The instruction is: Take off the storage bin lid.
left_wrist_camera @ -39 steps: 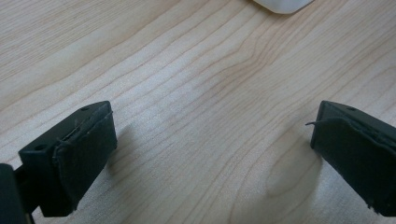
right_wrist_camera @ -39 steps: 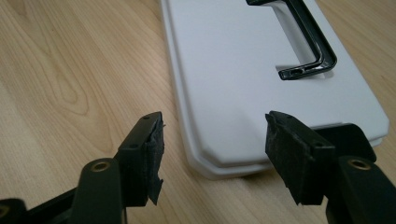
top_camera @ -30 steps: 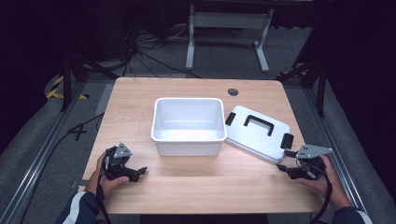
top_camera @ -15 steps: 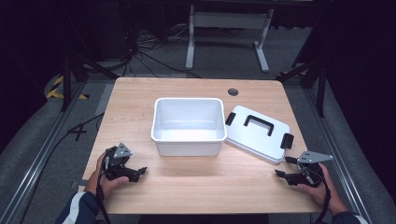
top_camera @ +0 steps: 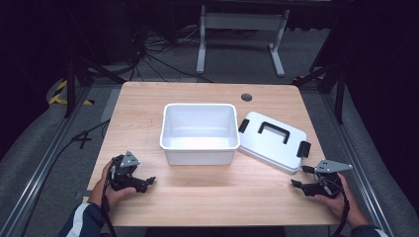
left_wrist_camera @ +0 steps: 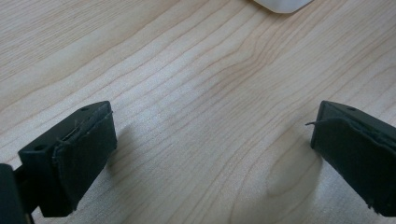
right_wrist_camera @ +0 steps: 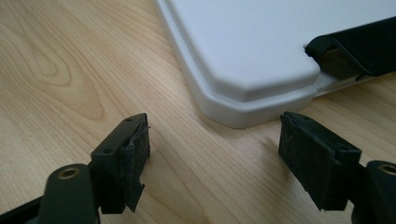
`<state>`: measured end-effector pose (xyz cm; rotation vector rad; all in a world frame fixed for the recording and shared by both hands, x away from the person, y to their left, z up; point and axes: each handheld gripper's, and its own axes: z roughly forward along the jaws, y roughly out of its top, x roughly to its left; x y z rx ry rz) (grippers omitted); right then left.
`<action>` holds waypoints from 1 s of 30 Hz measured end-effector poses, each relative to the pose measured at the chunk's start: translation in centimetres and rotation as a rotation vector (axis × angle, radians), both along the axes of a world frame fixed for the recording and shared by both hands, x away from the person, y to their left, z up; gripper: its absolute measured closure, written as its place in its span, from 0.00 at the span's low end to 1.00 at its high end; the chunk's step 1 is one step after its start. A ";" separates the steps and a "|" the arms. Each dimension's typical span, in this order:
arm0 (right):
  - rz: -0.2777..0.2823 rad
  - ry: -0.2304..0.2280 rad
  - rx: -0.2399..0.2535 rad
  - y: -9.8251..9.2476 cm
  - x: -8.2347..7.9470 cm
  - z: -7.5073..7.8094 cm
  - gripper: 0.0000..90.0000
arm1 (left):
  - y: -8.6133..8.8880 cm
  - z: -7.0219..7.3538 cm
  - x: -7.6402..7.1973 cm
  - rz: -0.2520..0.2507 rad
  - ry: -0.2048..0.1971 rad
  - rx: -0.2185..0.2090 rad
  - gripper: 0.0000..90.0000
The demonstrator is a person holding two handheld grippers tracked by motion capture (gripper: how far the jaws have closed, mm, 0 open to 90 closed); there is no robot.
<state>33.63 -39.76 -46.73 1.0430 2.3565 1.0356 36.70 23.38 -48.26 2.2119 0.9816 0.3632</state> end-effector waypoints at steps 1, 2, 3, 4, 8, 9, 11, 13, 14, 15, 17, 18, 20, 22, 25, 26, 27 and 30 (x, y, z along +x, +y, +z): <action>0.000 0.000 0.000 0.0 0.0 0.0 0.28 | 0.0 0.0 0.0 -0.001 -0.001 0.000 0.01; -0.001 0.000 0.000 0.0 0.0 0.0 0.28 | 0.0 0.0 0.0 -0.001 -0.001 0.000 0.01; 0.000 0.000 0.000 0.0 0.0 0.0 0.28 | 0.0 0.0 0.0 -0.003 -0.001 0.000 0.01; 0.000 0.000 0.000 0.0 0.0 0.0 0.28 | 0.0 0.0 0.0 -0.001 -0.001 0.000 0.01; -0.001 0.000 -0.001 0.0 0.0 0.0 0.27 | 0.0 0.0 0.1 0.000 -0.001 -0.004 0.01; -0.001 0.000 -0.001 0.0 0.0 0.0 0.27 | 0.0 0.0 0.1 0.000 0.000 -0.001 0.01; -0.002 0.002 -0.003 0.0 0.0 0.0 0.27 | 0.0 0.0 0.1 -0.001 -0.001 -0.004 0.01; -0.004 0.002 -0.003 0.0 0.1 0.0 0.26 | 0.0 0.0 0.1 -0.001 -0.001 -0.004 0.01; -0.005 0.001 -0.002 0.0 0.1 0.0 0.26 | 0.0 0.0 0.1 -0.001 0.000 -0.004 0.01; -0.005 0.001 -0.002 0.0 0.1 0.0 0.26 | 0.0 0.0 0.1 -0.001 -0.001 -0.004 0.01; -0.004 0.003 -0.004 0.0 0.1 0.0 0.26 | 0.0 0.0 0.1 -0.001 -0.001 -0.004 0.01; -0.005 0.003 -0.004 0.0 0.1 0.0 0.26 | 0.0 0.0 0.1 -0.001 -0.001 -0.004 0.01; -0.006 0.003 -0.004 0.0 0.1 0.0 0.26 | 0.0 0.0 0.1 -0.001 0.000 -0.001 0.01; -0.006 0.003 -0.004 0.0 0.1 0.0 0.26 | 0.0 0.0 0.1 -0.001 -0.001 -0.004 0.01; -0.009 0.005 -0.003 0.0 0.1 0.0 0.25 | 0.0 0.0 0.1 -0.002 0.000 -0.003 0.01; -0.012 0.005 -0.004 0.0 0.1 0.0 0.24 | 0.0 0.0 0.0 0.003 -0.001 -0.005 0.01; -0.012 0.004 -0.005 0.0 0.1 0.0 0.24 | 0.0 0.0 0.0 0.003 -0.001 0.000 0.01; -0.015 0.004 -0.003 0.0 0.1 0.0 0.24 | -0.1 0.0 -0.1 0.020 0.001 -0.004 0.01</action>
